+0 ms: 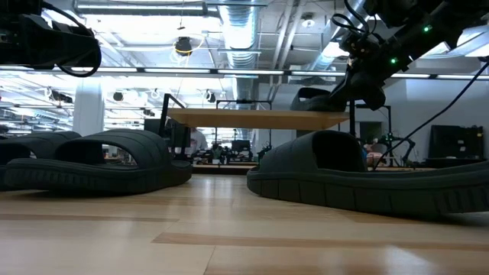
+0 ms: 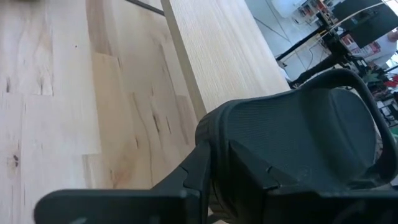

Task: Pick and place slides into the shelf
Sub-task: Put the right black slide on the shelf

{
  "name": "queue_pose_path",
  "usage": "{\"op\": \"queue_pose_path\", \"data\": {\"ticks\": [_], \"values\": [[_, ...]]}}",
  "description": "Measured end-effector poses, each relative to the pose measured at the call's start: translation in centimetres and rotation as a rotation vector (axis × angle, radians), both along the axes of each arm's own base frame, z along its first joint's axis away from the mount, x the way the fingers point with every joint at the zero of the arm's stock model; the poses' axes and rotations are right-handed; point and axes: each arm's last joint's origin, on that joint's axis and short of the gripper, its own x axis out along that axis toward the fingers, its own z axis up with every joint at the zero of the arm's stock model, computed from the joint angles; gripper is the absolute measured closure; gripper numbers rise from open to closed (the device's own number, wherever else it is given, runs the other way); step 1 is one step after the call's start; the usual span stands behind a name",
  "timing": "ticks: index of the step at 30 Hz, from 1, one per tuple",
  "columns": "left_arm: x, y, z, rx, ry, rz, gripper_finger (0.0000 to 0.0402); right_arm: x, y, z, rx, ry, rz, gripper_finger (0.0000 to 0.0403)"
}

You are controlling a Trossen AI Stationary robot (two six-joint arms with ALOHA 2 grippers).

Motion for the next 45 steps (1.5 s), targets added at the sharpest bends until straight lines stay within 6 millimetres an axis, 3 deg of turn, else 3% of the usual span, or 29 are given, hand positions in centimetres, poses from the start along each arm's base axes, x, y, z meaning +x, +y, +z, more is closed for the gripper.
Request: {"op": "queue_pose_path", "data": {"ticks": [9,28,45], "values": [[0.0,0.0,0.0,0.0,0.0,0.0,0.0401,0.0,0.0,0.0,0.006,-0.005,-0.004,0.0327],[0.0,0.0,0.0,0.0,0.0,0.0,0.0401,0.0,-0.1,0.1,-0.015,-0.01,-0.037,0.0185],[0.0,0.0,0.0,0.0,0.0,0.0,0.0401,0.4,1.4,0.5,-0.045,-0.044,0.033,0.0185]]}}
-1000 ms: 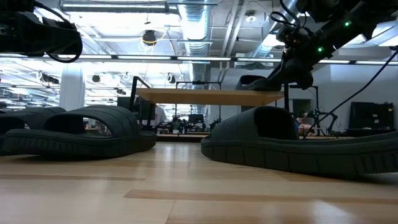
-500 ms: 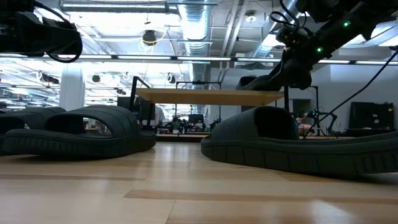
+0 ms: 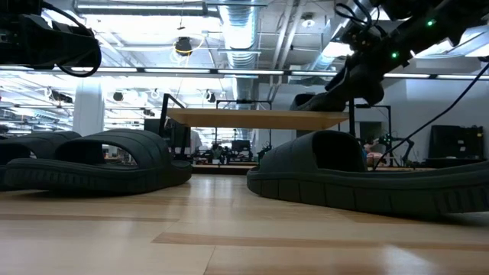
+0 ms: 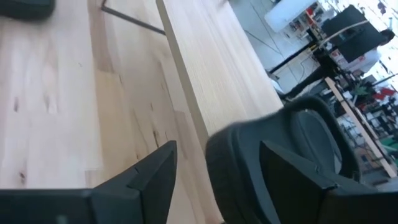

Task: Pick and place slides into the shelf
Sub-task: Put the right black slide on the shelf

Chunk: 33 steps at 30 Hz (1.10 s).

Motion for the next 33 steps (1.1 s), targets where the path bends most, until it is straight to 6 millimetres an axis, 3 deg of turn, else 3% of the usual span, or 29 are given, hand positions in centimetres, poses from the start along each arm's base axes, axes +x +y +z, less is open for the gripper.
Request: {"op": "queue_pose_path", "data": {"ticks": [21,33], "values": [[0.0,0.0,0.0,0.0,0.0,0.0,0.0401,0.5,2.6,0.9,-0.046,-0.068,0.146,0.0191],[0.0,0.0,0.0,0.0,0.0,0.0,0.0401,0.3,5.7,0.9,-0.009,-0.1,0.277,0.0191]]}}
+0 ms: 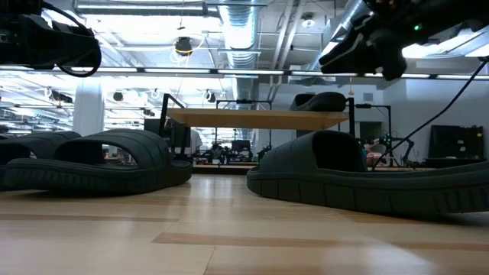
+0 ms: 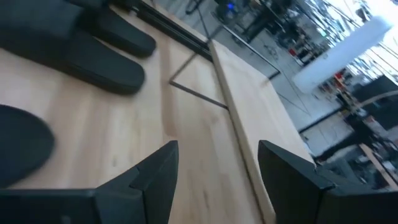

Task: Pick and place slides into the shelf
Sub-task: Put the right black slide on the shelf

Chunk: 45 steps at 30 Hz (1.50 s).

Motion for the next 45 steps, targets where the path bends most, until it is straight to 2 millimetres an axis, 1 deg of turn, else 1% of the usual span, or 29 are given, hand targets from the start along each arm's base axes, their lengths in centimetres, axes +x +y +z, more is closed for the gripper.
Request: {"op": "queue_pose_path", "data": {"ticks": [8,13,18,23,29,31,36,38,42,45], "values": [[0.0,0.0,0.0,0.0,0.0,0.0,0.0401,-0.4,1.7,-0.4,0.068,0.032,0.136,0.0191],[0.0,0.0,0.0,0.0,0.0,0.0,0.0402,-0.6,2.0,-0.9,0.121,0.084,0.188,0.0191],[0.0,0.0,0.0,0.0,0.0,0.0,0.0401,-0.5,1.5,-1.2,0.187,0.123,0.238,0.0191],[0.0,0.0,0.0,0.0,0.0,0.0,0.0401,-0.3,0.9,-1.3,0.315,0.154,0.408,0.0195],[0.0,0.0,0.0,0.0,0.0,0.0,0.0401,-0.2,0.2,-1.3,0.473,0.188,0.646,0.0225],[0.0,0.0,0.0,0.0,0.0,-0.001,0.0401,-0.3,-0.1,-1.5,0.523,0.213,0.696,0.0238],[0.0,0.0,0.0,0.0,0.0,0.0,0.0401,-0.7,-1.0,-2.1,0.629,0.283,0.731,0.0268],[0.0,0.0,0.0,0.0,0.0,0.0,0.0401,-1.0,-1.2,-2.7,0.663,0.297,0.749,0.0275],[0.0,0.0,0.0,0.0,0.0,0.0,0.0401,-1.6,-1.3,-4.2,0.708,0.287,0.73,0.0277],[0.0,0.0,0.0,0.0,0.0,0.0,0.0402,-1.9,-1.3,-5.2,0.739,0.258,0.716,0.0271]]}}
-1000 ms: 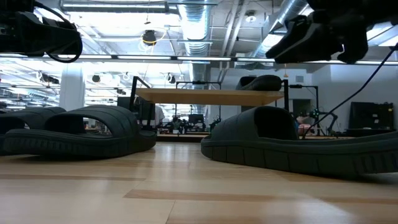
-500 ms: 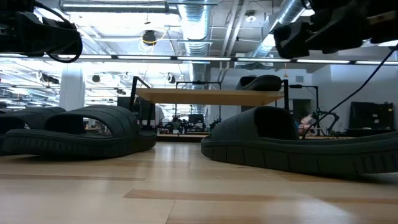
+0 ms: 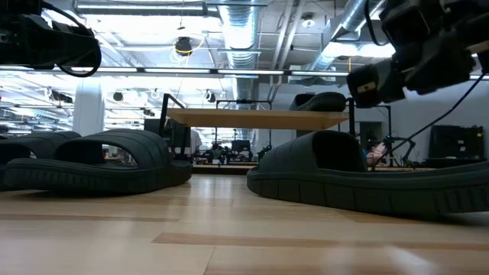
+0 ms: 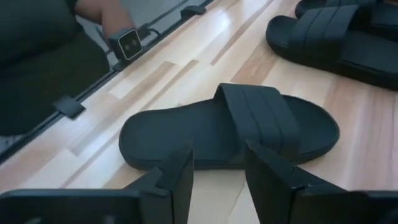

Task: Pick and place slides into the shelf
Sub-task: Put the right black slide on the shelf

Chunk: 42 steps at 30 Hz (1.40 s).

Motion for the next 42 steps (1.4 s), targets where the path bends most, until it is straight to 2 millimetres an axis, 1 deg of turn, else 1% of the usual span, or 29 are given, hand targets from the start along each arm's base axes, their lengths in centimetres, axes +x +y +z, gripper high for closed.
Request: {"op": "queue_pose_path", "data": {"ticks": [6,12,17,21,35,39,42], "values": [[0.0,0.0,0.0,0.0,0.0,0.0,0.0402,-0.3,0.5,-0.7,0.058,-0.014,-0.058,0.0249],[0.0,0.0,0.0,0.0,0.0,0.0,0.0401,-0.5,1.7,-1.3,-0.001,0.01,-0.191,0.0225],[0.0,0.0,0.0,0.0,0.0,0.0,0.0401,-0.3,2.8,-1.7,-0.046,0.007,-0.253,0.0204],[0.0,0.0,0.0,0.0,0.0,0.0,0.0402,0.1,3.3,-2.7,-0.065,0.048,-0.294,0.0193],[0.0,0.0,0.0,0.0,0.0,0.0,0.0401,2.5,3.9,-6.6,-0.038,0.067,-0.314,0.0188],[0.0,0.0,0.0,0.0,0.0,0.0,0.0401,2.8,4.0,-7.2,-0.028,0.063,-0.315,0.0188],[0.0,0.0,0.0,0.0,0.0,0.0,0.0402,2.9,4.1,-7.2,-0.013,0.05,-0.316,0.0188]]}}
